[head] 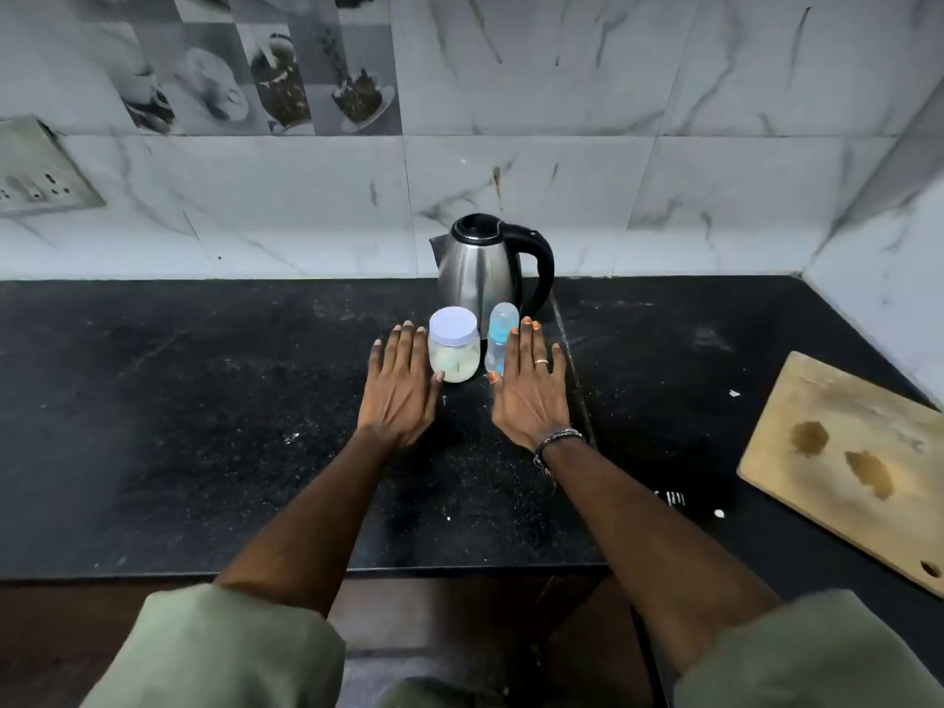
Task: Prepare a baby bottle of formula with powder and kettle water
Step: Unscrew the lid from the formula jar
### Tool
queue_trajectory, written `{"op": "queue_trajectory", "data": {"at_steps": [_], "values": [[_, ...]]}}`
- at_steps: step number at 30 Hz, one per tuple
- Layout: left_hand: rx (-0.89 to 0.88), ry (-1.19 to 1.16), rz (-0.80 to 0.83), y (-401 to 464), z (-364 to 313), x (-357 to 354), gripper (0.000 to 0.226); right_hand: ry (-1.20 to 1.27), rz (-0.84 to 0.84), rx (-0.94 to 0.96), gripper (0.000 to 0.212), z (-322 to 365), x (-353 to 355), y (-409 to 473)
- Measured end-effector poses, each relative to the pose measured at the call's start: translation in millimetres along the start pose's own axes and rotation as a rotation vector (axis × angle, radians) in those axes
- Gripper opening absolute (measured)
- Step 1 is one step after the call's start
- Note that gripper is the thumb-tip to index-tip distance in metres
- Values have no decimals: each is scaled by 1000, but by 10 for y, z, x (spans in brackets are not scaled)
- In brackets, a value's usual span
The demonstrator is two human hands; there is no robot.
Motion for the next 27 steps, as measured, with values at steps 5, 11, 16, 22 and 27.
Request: {"op": "queue_trajectory", "data": {"at_steps": [5,11,16,22,27], "values": [[19,-30,32,174,39,-139,73,8,18,1,71,-52,-78,109],[69,-220,70,390,130,-337,95,23,28,-26,68,-50,-113,195],[338,-654,99,612,132,-479,134,111,-204,20,57,-11,-100,266],[557,-937,104,734,123,-819,150,170,-378,18,35,41,-134,299],[571,-975,-1,750,71,-923,116,230,-342,27,26,15,-185,298]]}}
Point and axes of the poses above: each hand's wrist, its own y-axis towards the middle knuckle, its own x-axis out of the back of the hand, z = x × y, the point moved 3 cm from there along y, towards the middle knuckle, and after that the axes turned 2 degrees about -x, right-handed, at the moved point
